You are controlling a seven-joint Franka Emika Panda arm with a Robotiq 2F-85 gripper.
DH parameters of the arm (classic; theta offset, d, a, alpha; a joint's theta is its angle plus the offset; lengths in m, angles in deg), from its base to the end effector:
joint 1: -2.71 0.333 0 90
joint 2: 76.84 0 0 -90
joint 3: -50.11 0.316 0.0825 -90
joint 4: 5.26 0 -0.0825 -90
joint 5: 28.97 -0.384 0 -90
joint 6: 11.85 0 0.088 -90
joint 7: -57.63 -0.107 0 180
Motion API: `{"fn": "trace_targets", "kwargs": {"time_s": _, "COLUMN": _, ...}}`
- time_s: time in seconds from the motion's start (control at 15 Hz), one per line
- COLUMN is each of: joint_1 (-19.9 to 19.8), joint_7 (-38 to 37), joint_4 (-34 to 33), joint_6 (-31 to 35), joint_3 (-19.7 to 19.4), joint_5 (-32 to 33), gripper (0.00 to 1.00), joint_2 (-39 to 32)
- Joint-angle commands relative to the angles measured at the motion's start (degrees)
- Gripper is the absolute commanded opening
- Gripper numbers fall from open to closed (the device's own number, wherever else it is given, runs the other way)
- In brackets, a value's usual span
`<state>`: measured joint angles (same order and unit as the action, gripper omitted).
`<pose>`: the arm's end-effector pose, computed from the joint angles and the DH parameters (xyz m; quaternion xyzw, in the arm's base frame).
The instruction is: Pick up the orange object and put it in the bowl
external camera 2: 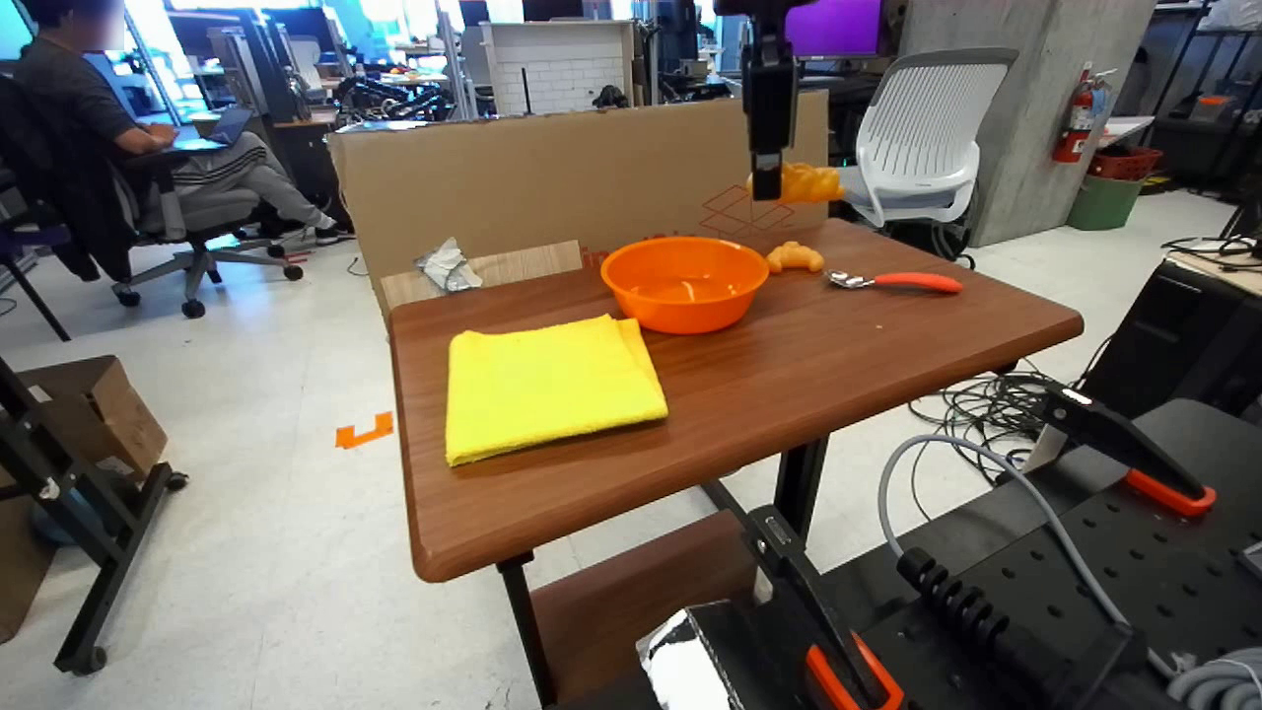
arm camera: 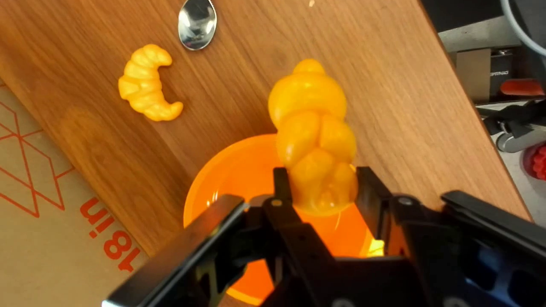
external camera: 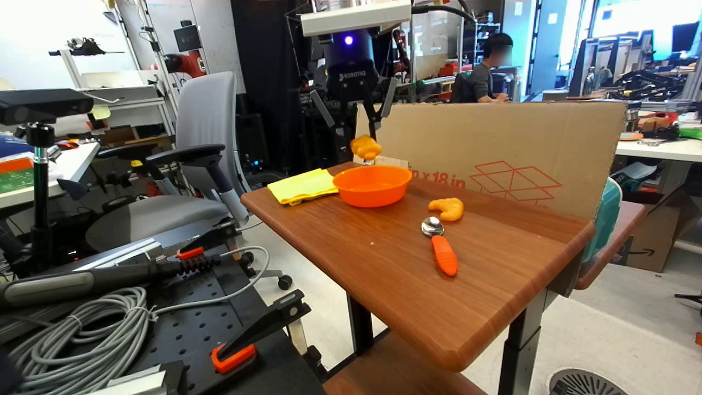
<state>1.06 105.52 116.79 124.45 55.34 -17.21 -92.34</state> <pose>0.5689 0.0329 0.2796 0.8650 0.4983 -0.0306 0.0500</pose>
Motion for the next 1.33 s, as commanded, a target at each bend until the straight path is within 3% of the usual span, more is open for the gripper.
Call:
{"fn": "trace_targets", "kwargs": {"time_s": 0.0, "joint_1": 1.8, "joint_7": -2.0, "joint_4": -3.2, "joint_6": -2.6, "joint_3": 0.4, "joint_5": -0.7, "gripper": 0.17, "joint_2": -1.1}}
{"fn": "trace_targets", "kwargs": {"time_s": 0.6, "joint_1": 3.9, "joint_7": -5.3, "joint_4": -14.1, "joint_6": -8.3, "joint_3": 0.9, "joint_5": -0.1, "gripper": 0.17, "joint_2": -9.7}}
{"fn": "trace_targets", "kwargs": {"time_s": 1.27, "joint_1": 3.8, "joint_7": -7.7, "joint_4": -26.0, "joint_6": -14.3, "joint_3": -0.1, "joint_5": 0.8, "gripper": 0.17, "joint_2": -20.9}}
